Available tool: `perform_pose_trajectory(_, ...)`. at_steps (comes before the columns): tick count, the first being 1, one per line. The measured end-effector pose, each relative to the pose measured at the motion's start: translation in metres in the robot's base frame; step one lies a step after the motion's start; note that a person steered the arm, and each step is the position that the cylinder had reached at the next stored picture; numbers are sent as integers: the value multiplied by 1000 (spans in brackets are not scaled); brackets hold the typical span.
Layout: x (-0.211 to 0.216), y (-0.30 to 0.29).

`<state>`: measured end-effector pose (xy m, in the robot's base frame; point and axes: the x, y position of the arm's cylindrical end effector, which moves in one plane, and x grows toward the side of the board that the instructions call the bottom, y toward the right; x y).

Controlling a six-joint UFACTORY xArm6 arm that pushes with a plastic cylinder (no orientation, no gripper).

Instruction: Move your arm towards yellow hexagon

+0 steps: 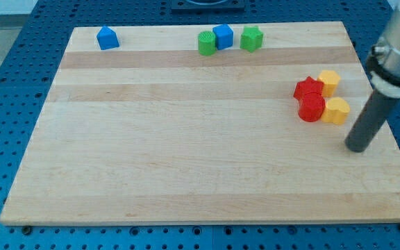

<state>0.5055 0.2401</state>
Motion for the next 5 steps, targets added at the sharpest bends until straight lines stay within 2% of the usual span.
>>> perform_pose_trajectory(1,-27,18)
perform_pose_trajectory(3,-102,18)
perform_pose_trajectory(4,-105,18)
perform_pose_trajectory(5,-143,17)
